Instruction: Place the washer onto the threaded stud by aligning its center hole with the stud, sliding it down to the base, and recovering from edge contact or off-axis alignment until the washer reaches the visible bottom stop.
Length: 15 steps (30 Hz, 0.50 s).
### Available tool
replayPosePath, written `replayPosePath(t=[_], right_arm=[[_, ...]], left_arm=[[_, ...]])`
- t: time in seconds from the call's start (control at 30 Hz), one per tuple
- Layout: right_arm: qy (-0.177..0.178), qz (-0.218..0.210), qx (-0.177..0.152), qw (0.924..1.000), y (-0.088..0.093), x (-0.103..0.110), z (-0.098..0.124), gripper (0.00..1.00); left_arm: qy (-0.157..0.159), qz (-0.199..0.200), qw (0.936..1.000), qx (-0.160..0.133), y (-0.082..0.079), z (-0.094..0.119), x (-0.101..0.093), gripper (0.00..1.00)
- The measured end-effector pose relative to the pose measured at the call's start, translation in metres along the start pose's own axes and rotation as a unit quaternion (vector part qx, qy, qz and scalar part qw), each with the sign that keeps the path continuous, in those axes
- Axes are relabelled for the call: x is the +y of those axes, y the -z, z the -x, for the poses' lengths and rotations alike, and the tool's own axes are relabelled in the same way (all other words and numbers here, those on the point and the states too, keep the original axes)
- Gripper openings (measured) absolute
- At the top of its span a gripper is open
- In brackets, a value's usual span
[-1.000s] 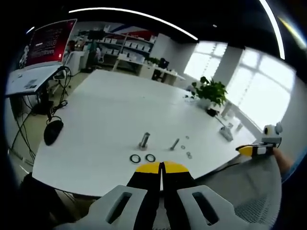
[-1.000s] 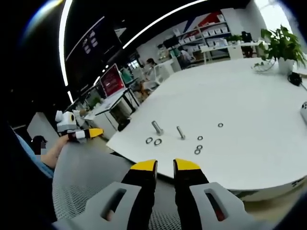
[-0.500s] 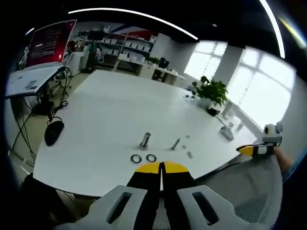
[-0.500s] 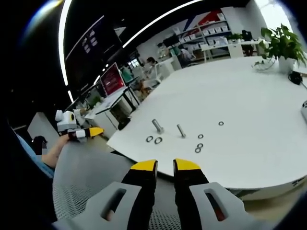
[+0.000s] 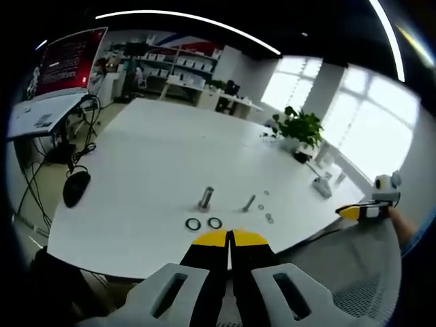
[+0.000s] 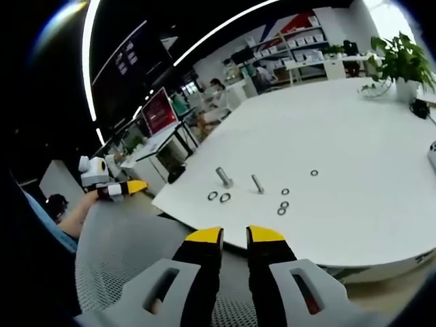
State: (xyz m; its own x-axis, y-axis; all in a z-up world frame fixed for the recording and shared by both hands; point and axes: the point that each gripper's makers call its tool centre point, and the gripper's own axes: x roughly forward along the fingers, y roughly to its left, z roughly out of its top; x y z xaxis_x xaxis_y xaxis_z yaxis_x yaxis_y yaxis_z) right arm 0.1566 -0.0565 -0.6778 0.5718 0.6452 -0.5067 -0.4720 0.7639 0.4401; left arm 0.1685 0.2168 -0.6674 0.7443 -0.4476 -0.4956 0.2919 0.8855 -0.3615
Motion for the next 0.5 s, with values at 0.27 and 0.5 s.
replayPosePath(t=[0.27, 0.5], right_arm=[[-0.002, -0.002, 0.006, 1.0, 0.0017, 0.0005, -0.0005, 0.16], [-0.002, -0.003, 0.007, 1.0, 0.0023, 0.0002, -0.0008, 0.17]], left_arm=[[0.0, 0.0, 1.0, 0.001, 0.0005, -0.0001, 0.0001, 0.0], [0.0, 0.0, 1.0, 0.001, 0.0004, -0.0002, 0.0003, 0.0]])
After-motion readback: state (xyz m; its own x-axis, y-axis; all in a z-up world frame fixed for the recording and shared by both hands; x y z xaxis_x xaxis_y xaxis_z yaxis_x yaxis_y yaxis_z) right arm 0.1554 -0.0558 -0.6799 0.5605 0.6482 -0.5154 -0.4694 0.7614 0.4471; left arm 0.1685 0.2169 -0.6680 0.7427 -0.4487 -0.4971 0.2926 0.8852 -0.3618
